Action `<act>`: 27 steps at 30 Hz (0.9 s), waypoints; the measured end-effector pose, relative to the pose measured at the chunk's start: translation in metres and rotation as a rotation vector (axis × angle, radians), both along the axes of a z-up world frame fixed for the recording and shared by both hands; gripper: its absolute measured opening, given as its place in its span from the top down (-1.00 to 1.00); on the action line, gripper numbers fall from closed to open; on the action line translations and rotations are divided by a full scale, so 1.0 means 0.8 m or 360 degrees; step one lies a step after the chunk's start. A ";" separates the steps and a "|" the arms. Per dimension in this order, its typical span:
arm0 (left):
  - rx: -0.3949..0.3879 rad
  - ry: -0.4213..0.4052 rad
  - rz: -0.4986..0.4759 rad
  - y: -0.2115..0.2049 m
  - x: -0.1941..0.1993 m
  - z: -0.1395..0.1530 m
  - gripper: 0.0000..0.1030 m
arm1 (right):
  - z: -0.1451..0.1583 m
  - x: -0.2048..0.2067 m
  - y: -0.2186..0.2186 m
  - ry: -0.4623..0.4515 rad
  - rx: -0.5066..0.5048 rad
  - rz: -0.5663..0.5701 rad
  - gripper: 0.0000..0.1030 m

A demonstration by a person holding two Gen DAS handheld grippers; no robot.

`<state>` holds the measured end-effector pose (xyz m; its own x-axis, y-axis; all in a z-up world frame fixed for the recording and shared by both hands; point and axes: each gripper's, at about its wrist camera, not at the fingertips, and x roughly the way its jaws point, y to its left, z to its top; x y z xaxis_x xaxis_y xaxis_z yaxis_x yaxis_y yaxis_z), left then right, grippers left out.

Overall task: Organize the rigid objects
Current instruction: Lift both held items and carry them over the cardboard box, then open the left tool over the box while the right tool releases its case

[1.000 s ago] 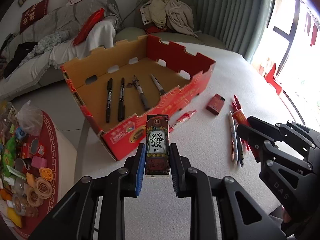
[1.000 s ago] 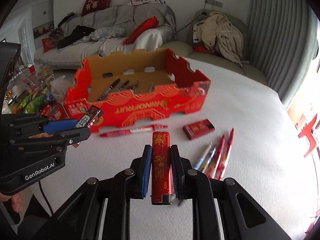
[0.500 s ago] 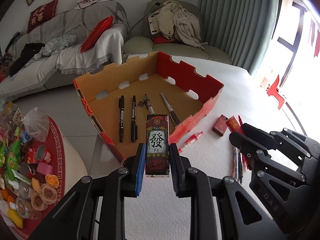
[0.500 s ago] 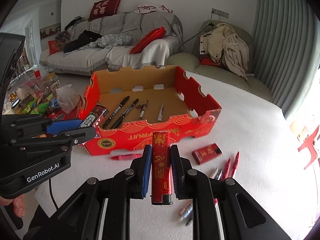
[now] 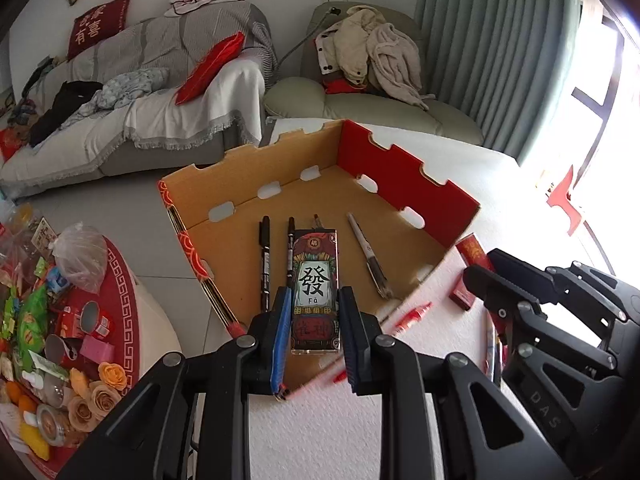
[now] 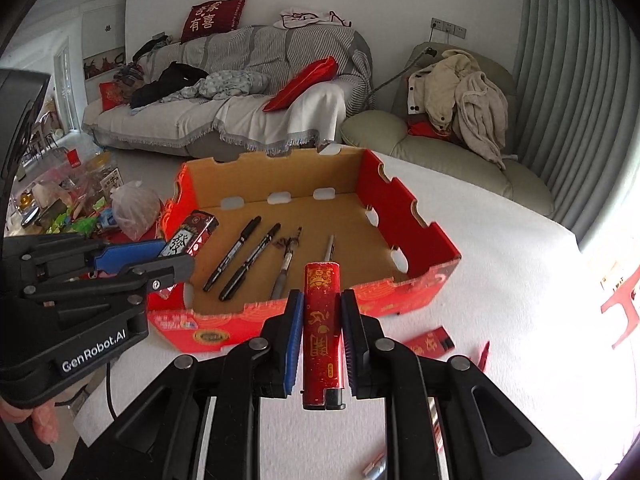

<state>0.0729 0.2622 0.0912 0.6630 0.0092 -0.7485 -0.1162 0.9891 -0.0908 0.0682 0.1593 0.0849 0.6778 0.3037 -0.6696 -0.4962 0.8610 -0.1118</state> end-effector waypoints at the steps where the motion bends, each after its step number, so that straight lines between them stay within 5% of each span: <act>1: 0.0001 0.0002 0.0003 0.001 0.002 -0.001 0.51 | 0.000 0.003 0.002 0.0002 0.0001 0.0000 0.62; 27: 0.0066 0.0063 0.0018 0.025 0.074 -0.015 0.51 | 0.001 0.069 0.029 0.0022 0.0008 0.0031 0.62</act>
